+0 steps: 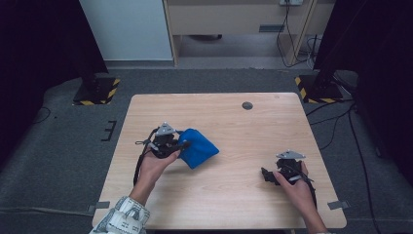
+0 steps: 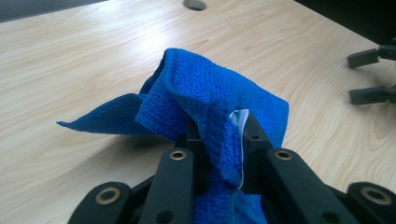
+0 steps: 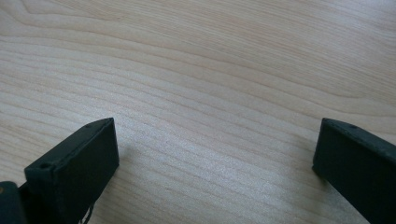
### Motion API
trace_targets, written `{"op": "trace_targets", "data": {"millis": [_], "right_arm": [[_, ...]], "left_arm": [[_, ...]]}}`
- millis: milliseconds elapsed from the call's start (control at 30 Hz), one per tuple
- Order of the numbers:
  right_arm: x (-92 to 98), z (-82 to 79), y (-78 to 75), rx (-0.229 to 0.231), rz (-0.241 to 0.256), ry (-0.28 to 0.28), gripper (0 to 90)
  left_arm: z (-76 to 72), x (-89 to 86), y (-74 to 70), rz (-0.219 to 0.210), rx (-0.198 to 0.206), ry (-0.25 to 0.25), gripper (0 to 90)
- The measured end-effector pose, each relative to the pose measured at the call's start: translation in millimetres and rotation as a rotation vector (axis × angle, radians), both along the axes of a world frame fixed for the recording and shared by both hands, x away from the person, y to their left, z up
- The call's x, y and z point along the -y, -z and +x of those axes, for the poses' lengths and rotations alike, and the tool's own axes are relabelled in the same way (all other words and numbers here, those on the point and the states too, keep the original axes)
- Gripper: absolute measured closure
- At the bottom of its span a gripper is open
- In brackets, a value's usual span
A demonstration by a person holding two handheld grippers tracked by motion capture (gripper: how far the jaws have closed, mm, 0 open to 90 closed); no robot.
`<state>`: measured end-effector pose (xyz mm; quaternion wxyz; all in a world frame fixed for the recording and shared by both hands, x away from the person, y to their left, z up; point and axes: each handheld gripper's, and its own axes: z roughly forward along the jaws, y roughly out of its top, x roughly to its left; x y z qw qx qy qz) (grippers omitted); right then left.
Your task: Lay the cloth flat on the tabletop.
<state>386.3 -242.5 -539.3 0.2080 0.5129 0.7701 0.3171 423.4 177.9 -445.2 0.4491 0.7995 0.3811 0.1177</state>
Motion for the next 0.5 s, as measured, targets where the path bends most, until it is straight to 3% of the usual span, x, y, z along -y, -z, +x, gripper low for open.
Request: {"op": "trace_targets", "data": {"millis": [500], "right_arm": [[0.0, 0.0, 0.0, 0.0, 0.0, -0.001, 0.4]], "left_arm": [[11.6, 51.5, -7.2, 0.016, -0.009, 0.094, 78.3]]}}
